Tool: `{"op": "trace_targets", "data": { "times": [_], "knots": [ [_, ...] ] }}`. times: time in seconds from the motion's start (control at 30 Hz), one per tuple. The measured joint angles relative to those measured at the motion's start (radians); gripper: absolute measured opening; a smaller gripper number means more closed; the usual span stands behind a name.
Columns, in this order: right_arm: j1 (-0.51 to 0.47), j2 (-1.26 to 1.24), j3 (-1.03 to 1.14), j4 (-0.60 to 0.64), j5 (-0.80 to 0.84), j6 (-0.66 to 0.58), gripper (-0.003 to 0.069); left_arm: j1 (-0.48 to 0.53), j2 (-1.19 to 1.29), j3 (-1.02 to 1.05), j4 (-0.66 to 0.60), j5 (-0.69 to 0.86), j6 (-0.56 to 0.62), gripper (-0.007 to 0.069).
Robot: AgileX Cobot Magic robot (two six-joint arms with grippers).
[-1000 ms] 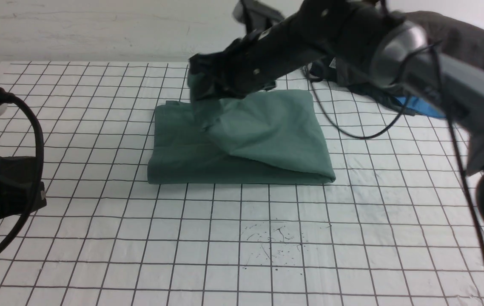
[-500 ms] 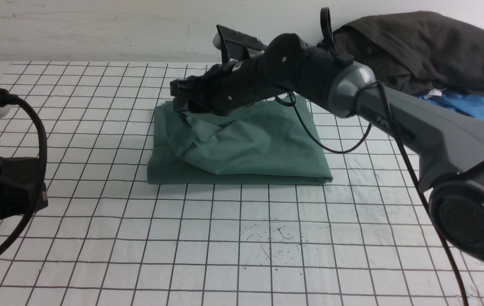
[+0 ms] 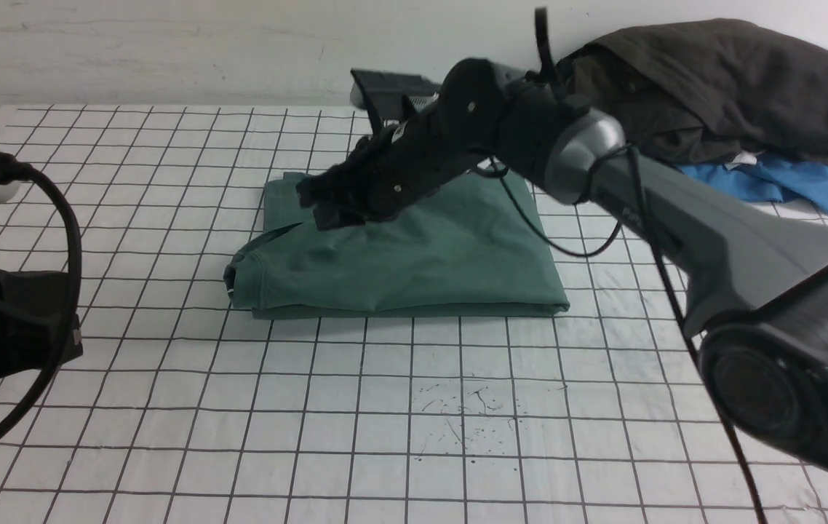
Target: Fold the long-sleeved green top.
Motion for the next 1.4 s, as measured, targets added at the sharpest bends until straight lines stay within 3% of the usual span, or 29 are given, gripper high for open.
{"op": "trace_targets", "data": {
  "times": [0.07,0.23,0.4,0.6,0.77,0.9,1.03,1.27,1.4],
  "knots": [
    [0.030,0.031,0.000,0.010,-0.002,-0.020,0.0017,0.000,0.000,0.000,0.000,0.000,0.000,-0.0007],
    [0.098,0.053,-0.001,0.012,-0.058,-0.126,-0.0011,0.000,-0.001,0.000,0.000,0.000,0.017,-0.0007],
    [0.101,0.013,-0.096,-0.091,-0.002,-0.255,-0.0014,0.000,-0.082,0.000,0.000,0.003,0.203,-0.0007],
    [0.030,-0.182,-0.178,-0.239,0.123,-0.203,-0.0014,0.000,-0.264,0.000,0.000,0.047,0.368,-0.0007],
    [-0.079,-0.439,-0.142,-0.365,0.152,-0.080,-0.0014,0.000,-0.389,0.046,-0.003,0.075,0.388,-0.0007],
    [-0.170,-0.659,0.037,-0.448,0.148,-0.036,-0.0014,0.000,-0.442,0.161,-0.031,0.010,0.389,-0.0007],
    [-0.266,-0.923,0.406,-0.500,0.137,-0.025,-0.0014,0.000,-0.474,0.260,-0.083,-0.154,0.389,-0.0007],
    [-0.321,-1.263,0.975,-0.612,0.049,-0.024,-0.0014,-0.104,-0.480,0.273,-0.095,-0.203,0.438,-0.0007],
    [-0.321,-1.439,1.238,-0.593,-0.080,-0.024,-0.0014,-0.167,-0.480,0.273,-0.097,-0.207,0.450,-0.0007]
  ]
}}
